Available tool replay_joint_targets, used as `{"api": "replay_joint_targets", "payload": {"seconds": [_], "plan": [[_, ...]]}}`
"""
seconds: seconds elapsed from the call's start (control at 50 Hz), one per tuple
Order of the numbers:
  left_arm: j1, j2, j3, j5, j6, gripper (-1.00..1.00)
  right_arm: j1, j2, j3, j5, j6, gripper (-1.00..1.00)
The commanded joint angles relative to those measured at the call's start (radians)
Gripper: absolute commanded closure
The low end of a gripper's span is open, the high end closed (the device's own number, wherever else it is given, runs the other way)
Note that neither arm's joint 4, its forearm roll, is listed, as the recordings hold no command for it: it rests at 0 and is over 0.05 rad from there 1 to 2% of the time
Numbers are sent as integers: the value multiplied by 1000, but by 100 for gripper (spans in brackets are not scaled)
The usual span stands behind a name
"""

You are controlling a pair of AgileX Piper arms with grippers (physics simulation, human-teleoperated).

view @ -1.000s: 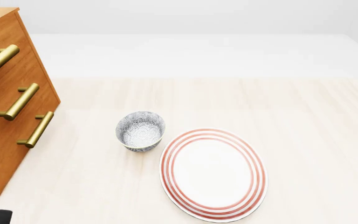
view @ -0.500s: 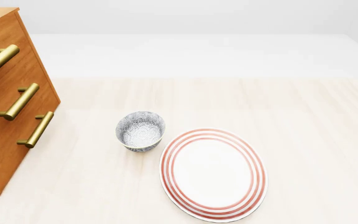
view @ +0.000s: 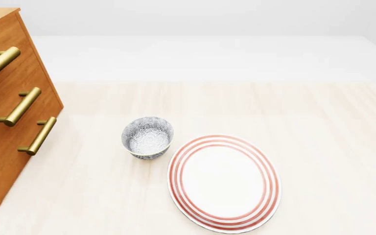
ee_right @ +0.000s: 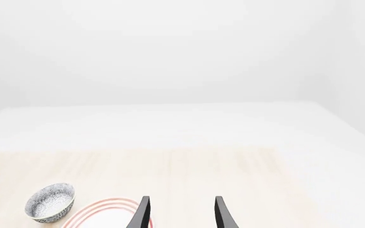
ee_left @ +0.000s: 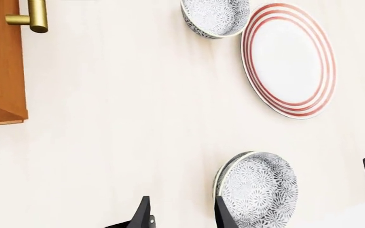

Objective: Stack the bowl in the middle on the bowl at the back.

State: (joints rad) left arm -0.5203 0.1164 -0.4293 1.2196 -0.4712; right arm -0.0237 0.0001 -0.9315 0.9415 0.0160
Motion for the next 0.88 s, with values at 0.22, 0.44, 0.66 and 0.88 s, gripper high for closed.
{"api": "replay_joint_targets", "payload": {"seconds": [0.22,0.44,0.66,0.88], "plan": [[118,-57,-85,0,38,-100,-45,0,-276,278,8,-100],[177,-113,-254,0,67,-100,-56,0,-310,278,-31,-100],[188,-116,-383,0,79,-100,-37,0,-337,278,-51,-100],[207,-116,-490,0,134,-100,-11,0,-381,278,-67,-100]]}}
